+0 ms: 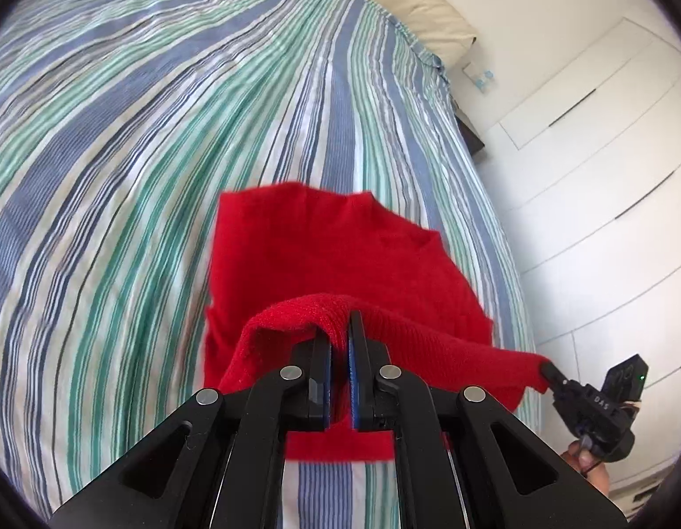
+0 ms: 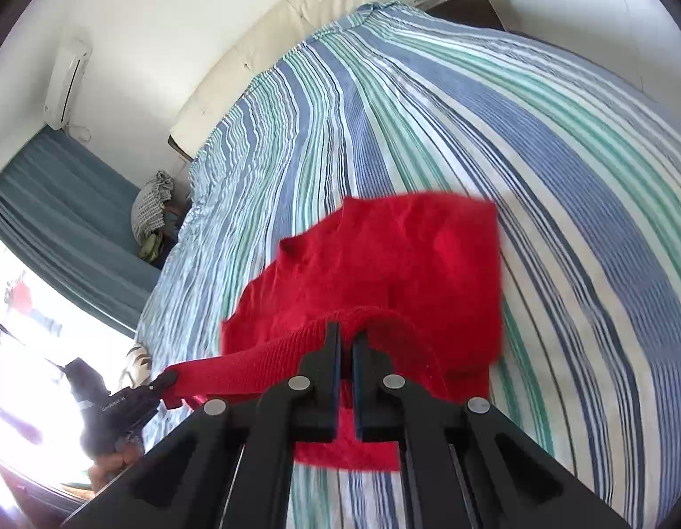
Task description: Fold small clothes
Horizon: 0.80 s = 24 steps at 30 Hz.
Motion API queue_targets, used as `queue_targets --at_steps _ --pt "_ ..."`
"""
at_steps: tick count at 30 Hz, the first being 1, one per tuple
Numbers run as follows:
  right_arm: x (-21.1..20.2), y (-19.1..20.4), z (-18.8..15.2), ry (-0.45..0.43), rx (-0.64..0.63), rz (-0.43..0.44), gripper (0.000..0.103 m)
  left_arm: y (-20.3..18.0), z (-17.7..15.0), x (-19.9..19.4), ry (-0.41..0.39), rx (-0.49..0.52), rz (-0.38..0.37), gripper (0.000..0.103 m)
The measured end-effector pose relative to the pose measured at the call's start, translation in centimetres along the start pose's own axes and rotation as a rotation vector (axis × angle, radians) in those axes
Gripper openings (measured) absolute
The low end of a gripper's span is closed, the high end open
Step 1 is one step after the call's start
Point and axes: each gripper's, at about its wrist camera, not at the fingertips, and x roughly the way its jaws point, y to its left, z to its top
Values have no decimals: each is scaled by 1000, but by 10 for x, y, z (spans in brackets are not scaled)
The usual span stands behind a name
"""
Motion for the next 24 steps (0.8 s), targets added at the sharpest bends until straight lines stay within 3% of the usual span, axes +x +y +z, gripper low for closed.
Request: queue_targets --at_steps 4,8,10,11,12,13,14,15,17,19,22,23,24 --pt "63 4 55 4 -10 -60 4 -2 57 62 5 -6 83 4" --pt "119 -12 82 5 28 -66 4 12 81 117 54 -27 161 8" --pt "138 -27 87 1 83 -20 13 21 87 135 82 -50 211 14" --pt "142 -34 90 -11 109 -22 20 27 92 142 91 -73 213 18" --pt "141 -39 91 -34 129 -30 35 32 95 145 94 -103 193 23" --pt "137 -43 94 -61 139 -32 38 36 97 142 93 -126 173 26" --pt "131 -44 95 -79 134 -30 38 39 100 139 86 -133 170 40" --pt "124 -42 95 -87 112 -27 38 38 102 131 65 -122 191 63" --pt "112 -24 91 -81 -2 -33 38 35 103 108 -17 -74 244 86" --pt "103 0 72 -37 -149 -9 38 34 98 88 -48 -35 264 88" --pt "98 20 21 101 -314 60 39 29 68 68 -19 42 237 89" --pt "100 16 2 146 -351 30 39 25 51 66 -4 103 252 92" --pt "103 6 -15 188 -379 -56 39 19 32 70 29 184 296 93"
